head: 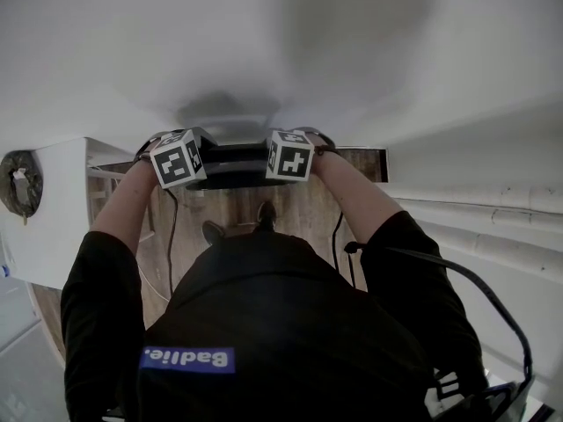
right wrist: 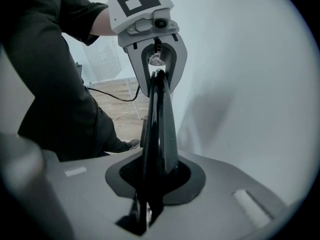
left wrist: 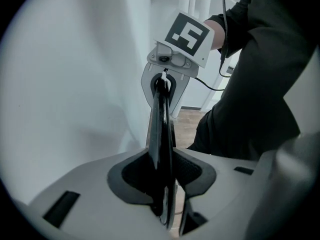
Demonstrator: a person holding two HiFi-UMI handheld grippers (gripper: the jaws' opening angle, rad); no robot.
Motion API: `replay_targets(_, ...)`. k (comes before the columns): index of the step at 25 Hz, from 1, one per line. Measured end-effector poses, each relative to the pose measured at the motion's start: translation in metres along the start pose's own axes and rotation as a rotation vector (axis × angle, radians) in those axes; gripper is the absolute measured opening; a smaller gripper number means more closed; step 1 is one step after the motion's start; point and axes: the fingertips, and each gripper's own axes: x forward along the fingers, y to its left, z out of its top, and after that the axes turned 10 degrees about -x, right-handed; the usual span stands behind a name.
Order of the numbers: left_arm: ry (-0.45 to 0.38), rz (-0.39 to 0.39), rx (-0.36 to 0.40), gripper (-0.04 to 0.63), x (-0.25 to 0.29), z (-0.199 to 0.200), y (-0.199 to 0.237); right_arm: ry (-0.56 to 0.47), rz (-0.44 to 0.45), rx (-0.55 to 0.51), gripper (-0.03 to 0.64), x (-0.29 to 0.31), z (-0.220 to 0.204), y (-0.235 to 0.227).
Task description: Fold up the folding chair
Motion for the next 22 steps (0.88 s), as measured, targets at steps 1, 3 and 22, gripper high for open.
replay_targets(1,-0.013,0.009,-0.007,0.12,0.0,0.001,0.003,0.006,-0.016,0.0,0.062,0.0,-0.001,-0.003)
replay_targets(3,-0.039,0.031,-0.025,0.121,0.0,0.004,0.009,0.017,-0.057,0.0,0.078,-0.001,-0.005,-0.01)
replay_targets(22,-0.076,0.41,-0.099,0.181,-0.017,0.01,0.069,0.143,-0.571,-0.031,0.265,-0.012,-0.02,-0.081)
